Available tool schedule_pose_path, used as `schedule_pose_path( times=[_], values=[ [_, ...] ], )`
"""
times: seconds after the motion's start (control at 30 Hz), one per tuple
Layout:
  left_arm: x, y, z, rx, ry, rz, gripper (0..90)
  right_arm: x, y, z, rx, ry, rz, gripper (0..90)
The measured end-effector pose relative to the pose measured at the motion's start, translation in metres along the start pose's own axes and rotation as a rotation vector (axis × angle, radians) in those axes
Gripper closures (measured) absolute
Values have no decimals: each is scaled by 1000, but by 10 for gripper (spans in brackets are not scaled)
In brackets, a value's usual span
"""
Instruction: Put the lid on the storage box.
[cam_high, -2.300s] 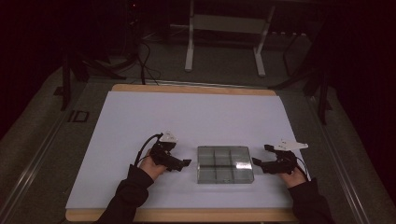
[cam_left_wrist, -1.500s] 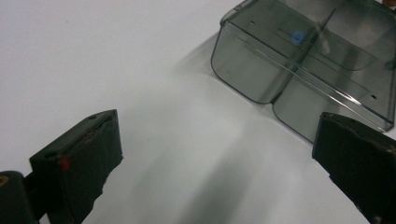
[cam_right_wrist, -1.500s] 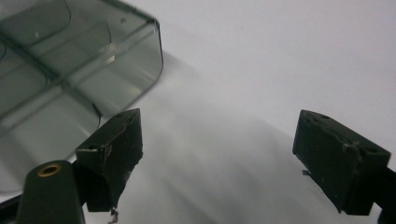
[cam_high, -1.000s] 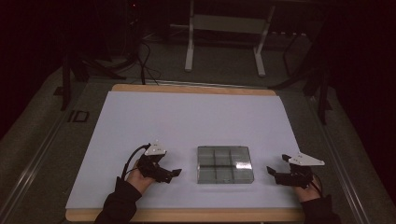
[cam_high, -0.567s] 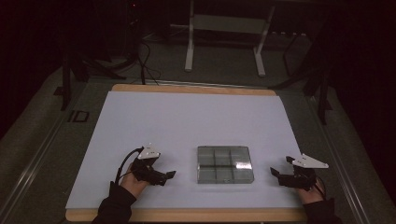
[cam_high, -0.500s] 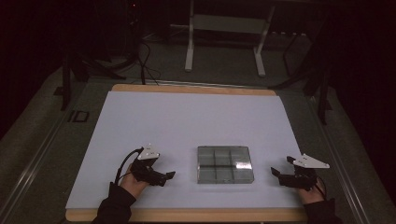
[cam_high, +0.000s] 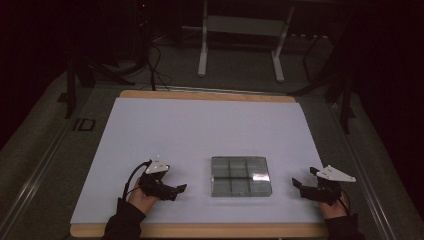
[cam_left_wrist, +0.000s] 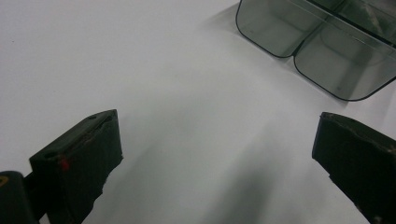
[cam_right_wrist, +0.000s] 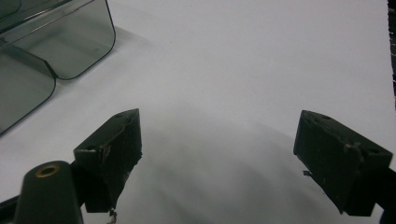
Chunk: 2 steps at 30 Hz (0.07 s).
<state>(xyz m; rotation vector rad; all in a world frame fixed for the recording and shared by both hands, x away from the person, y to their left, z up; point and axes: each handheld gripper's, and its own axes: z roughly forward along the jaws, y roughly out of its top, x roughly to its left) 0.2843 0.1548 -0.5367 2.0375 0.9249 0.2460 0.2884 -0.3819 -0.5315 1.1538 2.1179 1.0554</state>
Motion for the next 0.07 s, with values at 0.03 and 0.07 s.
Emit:
schedule_pose_path(
  times=[0.03,0.07],
  values=[
    [0,0,0,-1,-2,0,24,0,0,0,1,0,-2,150],
    [0,0,0,-3,-3,-1,24,0,0,0,2,-1,-2,150]
  ],
)
